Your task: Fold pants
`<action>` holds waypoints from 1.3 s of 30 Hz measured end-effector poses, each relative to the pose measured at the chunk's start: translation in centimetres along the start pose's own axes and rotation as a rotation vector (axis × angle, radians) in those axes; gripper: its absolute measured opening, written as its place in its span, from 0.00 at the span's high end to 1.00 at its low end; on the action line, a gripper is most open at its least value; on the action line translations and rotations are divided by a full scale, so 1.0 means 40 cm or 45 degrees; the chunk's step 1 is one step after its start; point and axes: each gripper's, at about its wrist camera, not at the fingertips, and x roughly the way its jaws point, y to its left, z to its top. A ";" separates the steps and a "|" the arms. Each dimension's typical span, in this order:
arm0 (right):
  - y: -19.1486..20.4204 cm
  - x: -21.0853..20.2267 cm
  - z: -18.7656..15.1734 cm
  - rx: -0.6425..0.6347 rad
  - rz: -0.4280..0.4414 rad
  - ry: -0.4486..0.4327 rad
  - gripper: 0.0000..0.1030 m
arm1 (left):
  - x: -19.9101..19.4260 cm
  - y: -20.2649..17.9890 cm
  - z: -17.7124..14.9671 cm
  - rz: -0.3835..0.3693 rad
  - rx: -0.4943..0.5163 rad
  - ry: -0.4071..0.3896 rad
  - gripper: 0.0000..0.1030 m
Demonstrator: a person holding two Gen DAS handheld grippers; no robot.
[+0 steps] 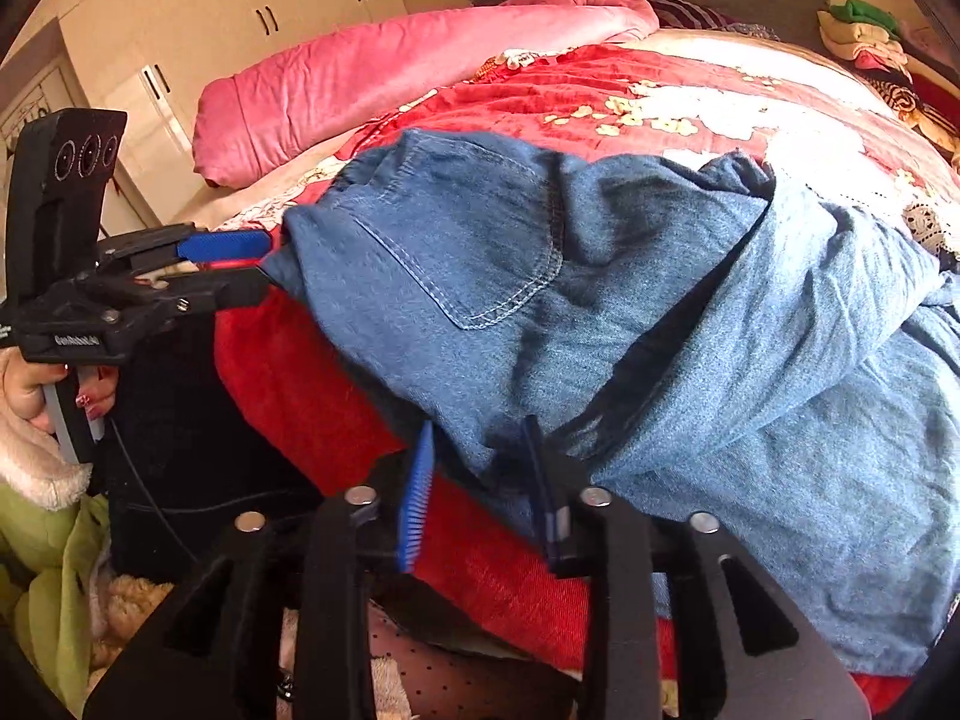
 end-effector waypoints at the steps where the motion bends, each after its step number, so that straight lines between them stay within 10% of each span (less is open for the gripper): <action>1: 0.001 -0.009 0.000 0.002 0.003 -0.006 0.58 | -0.018 -0.001 0.004 -0.010 0.002 -0.021 0.42; 8: 0.007 -0.092 0.045 0.035 -0.007 -0.187 0.57 | -0.034 -0.021 0.057 -0.053 -0.003 -0.083 0.40; 17: -0.091 0.042 0.053 0.235 -0.194 0.057 0.55 | 0.166 -0.035 0.076 -0.018 0.035 0.139 0.51; 22: -0.132 0.020 0.012 0.305 -0.146 0.009 0.57 | 0.215 0.001 0.055 -0.019 0.006 0.169 0.51; 39: -0.213 -0.193 0.058 0.417 -0.270 -0.270 0.41 | 0.074 -0.108 0.107 -0.198 0.054 -0.107 0.29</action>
